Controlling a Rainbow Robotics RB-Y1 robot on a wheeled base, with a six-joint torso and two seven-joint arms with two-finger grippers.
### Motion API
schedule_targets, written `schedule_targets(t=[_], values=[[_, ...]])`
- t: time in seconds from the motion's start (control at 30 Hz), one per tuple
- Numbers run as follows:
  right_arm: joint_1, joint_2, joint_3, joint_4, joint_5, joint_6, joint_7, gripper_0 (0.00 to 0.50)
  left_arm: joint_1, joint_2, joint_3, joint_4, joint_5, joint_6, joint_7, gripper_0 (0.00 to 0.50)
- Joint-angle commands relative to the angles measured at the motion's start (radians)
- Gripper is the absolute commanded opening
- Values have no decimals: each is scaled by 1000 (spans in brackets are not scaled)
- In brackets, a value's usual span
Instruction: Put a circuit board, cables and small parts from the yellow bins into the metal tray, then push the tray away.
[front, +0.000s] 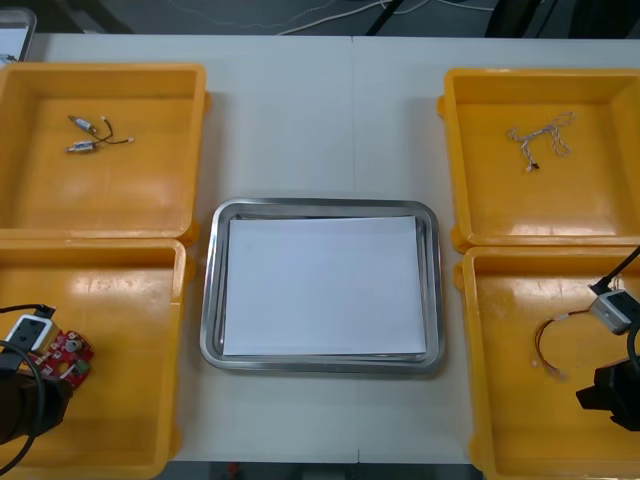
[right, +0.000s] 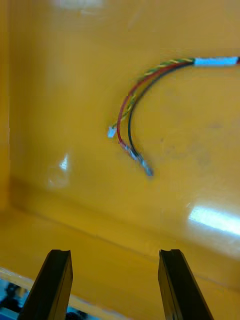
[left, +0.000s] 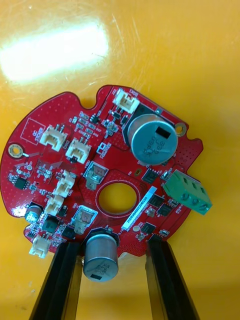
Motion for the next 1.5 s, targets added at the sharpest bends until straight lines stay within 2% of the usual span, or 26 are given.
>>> schedule_targets(t=[0.03,0.27,0.5,0.6,0.67,0.77,1.27,1.4,1.5], values=[[-11,9,17,-47,-12,26,-149,500,-31,38,13,-14,20,41,-74,389],[-45,10,26,-62,-21,49,-391,500,-68,38,62,-54,96,157,-79,393],[-97,10,38,-62,2,49,-569,500,-102,38,94,-112,129,256,-64,394],[-120,10,47,-62,9,49,-640,500,-123,36,136,-132,179,306,-65,394],[-143,10,55,-62,15,49,-700,500,-148,38,179,-146,241,358,-70,395],[-168,9,63,-62,20,49,-775,500,-185,36,200,-147,277,406,-50,393],[-257,10,84,-44,32,49,-1186,500,-209,-1,203,-205,251,472,371,393],[-267,10,89,-43,43,49,-1302,500,-209,-16,193,-221,228,483,501,392],[-267,9,89,-44,54,49,-1382,500,-208,-40,176,-242,172,493,576,391]])
